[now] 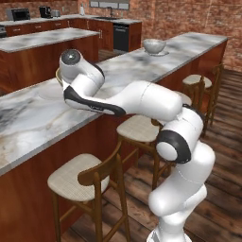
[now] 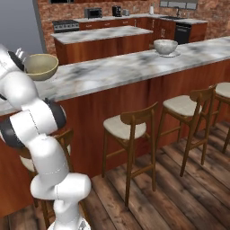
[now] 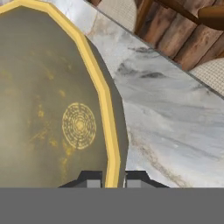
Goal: Move the bowls from the cabinet to the plates on the dining table.
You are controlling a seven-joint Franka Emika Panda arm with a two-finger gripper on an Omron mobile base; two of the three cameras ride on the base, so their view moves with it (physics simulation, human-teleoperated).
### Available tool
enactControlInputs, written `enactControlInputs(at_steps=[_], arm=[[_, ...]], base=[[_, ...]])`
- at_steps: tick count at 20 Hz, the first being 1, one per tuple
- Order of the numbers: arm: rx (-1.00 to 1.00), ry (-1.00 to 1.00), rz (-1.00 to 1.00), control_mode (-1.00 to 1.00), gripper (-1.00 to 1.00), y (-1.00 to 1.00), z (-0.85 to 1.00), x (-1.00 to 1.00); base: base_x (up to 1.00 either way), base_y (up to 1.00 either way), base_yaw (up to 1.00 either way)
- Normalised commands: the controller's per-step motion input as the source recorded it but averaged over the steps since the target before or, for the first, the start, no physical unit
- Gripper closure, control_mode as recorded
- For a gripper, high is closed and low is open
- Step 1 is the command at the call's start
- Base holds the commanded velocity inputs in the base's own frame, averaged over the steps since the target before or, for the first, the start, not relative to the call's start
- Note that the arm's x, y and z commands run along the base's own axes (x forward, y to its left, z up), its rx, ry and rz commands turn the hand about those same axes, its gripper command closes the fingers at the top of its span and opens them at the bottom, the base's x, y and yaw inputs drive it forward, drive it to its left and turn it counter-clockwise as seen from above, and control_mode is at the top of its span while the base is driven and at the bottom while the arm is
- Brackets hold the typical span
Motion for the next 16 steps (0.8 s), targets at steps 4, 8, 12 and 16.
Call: enactControlInputs(at_steps=[4,8,12,16], arm=[[-0.14,0.0,0.13,-1.0,1.0,0.0,0.0,0.51],[-0.08,0.01,0.16,-1.0,1.0,0.0,0.0,0.43],[-0.04,0.02,0.19,-1.0,1.0,0.0,0.0,0.34],[-0.07,0.01,0.19,-1.0,1.0,0.0,0.0,0.36]], base=[[0.0,0.0,0.0],[0.0,0.0,0.0],[0.0,0.0,0.0],[0.0,0.0,0.0]])
